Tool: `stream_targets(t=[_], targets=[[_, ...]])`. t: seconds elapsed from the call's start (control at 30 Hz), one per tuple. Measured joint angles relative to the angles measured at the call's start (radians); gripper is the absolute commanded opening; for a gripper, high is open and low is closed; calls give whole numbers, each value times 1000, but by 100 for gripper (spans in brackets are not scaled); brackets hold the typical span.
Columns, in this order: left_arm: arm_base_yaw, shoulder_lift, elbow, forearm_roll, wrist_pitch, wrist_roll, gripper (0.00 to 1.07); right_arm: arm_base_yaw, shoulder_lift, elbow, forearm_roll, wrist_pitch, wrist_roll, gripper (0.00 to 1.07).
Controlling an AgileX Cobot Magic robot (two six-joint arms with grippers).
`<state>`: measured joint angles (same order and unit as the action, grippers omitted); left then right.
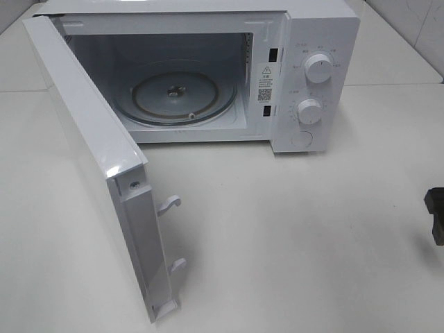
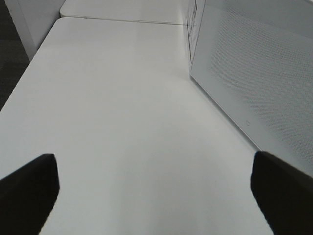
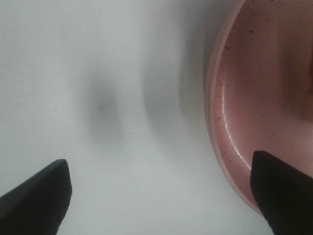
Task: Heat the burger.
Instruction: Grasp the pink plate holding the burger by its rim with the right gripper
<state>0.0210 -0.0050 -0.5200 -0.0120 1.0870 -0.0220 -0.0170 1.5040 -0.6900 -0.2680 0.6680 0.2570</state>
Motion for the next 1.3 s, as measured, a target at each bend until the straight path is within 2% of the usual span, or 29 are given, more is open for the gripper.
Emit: stream_targets(t=[0.37,0.43,0.93,1.3], targets=[[0,0,0,0,0,0,101,-20,95,-88,-2,35,-37,92],[0,0,0,0,0,0,101,-53,132,-111,0,37,-54,91],[0,0,0,0,0,0,101,-201,253,-136,28,-28,-84,85],[0,0,0,0,0,0,101,-216,332,-139,47,-91,-106,82]])
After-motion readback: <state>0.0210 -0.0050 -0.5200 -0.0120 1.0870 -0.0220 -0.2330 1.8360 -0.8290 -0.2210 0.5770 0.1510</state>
